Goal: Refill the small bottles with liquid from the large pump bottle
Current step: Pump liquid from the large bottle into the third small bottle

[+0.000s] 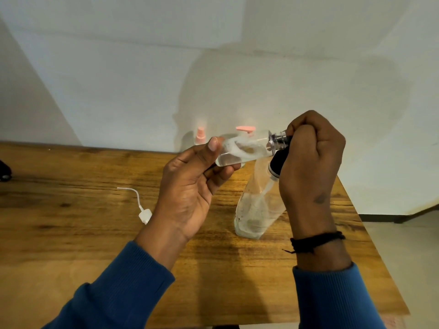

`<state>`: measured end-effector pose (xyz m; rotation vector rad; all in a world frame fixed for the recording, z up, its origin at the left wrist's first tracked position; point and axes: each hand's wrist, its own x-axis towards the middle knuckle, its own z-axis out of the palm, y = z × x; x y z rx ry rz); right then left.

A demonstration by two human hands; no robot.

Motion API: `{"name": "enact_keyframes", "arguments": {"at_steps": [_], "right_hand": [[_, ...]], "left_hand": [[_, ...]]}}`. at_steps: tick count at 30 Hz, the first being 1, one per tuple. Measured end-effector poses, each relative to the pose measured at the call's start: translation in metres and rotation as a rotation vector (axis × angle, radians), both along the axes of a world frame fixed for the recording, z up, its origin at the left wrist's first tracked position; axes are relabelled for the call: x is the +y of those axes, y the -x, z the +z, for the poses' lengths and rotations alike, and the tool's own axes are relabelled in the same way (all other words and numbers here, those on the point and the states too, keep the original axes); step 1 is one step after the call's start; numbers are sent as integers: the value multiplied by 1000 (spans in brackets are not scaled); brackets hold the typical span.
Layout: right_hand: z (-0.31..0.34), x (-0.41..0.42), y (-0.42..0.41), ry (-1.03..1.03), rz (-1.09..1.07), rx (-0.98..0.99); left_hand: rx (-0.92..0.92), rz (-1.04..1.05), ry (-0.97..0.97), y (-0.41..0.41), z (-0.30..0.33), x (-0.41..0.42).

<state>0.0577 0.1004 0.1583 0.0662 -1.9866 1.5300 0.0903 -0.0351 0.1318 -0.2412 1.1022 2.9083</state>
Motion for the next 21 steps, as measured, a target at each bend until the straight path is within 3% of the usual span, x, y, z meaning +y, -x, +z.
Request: {"name": "enact_keyframes", "arguments": {"at_steps": [21], "right_hand": [[-1,1,1,-9,5,-4]], "left_hand": [[-3,-2,8,0,-1,0]]}}
